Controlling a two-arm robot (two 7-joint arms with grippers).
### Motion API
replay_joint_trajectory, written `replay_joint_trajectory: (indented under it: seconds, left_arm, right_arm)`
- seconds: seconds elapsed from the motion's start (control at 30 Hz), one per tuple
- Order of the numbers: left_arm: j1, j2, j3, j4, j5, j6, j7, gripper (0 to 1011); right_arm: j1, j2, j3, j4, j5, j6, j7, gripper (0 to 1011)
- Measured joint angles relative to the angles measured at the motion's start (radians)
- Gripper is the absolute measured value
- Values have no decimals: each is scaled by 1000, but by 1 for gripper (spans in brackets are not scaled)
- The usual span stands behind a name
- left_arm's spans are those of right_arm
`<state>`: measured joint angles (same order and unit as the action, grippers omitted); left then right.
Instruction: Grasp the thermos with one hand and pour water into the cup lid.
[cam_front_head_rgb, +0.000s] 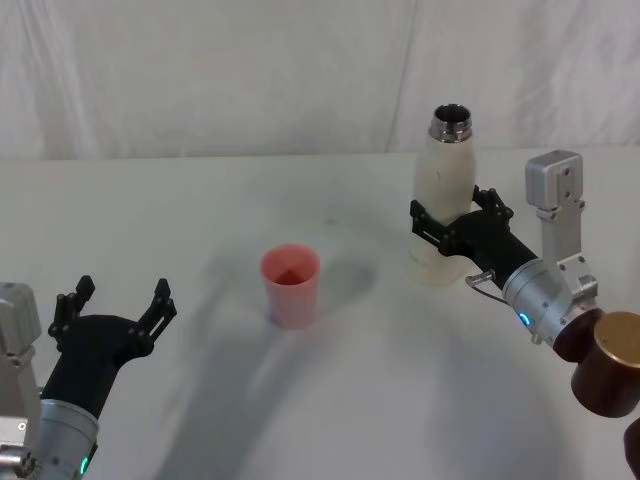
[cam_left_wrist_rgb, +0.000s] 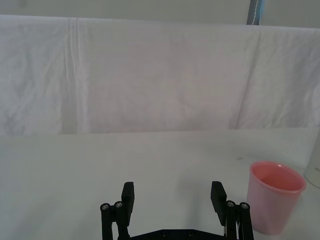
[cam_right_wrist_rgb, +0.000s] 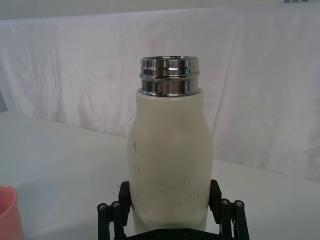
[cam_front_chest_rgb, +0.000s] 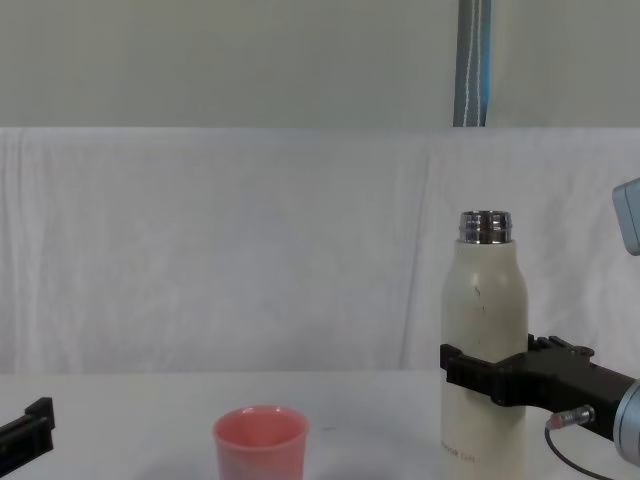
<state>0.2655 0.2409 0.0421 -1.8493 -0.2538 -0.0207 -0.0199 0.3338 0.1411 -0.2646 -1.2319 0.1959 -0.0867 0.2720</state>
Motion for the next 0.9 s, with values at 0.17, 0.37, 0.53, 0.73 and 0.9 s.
replay_joint_trajectory:
  seconds: [0.17, 0.37, 0.53, 0.73, 0.9]
  left_arm:
    - [0, 0, 0, 0, 0, 0, 0, 1001]
    - [0, 0, 0, 0, 0, 0, 0, 1001]
    - [0, 0, 0, 0, 0, 0, 0, 1001]
    - [0, 0, 0, 0, 0, 0, 0, 1001]
    - [0, 0, 0, 0, 0, 0, 0, 1001]
  right_arm:
    - [4, 0, -2, 5, -1, 0, 4, 950]
    - [5, 0, -3, 6, -1, 4, 5, 950]
    - [5, 0, -3, 5, -1, 4, 5, 950]
    - [5, 0, -2, 5, -1, 4, 5, 950]
    - [4, 0, -2, 5, -1, 3, 5, 963]
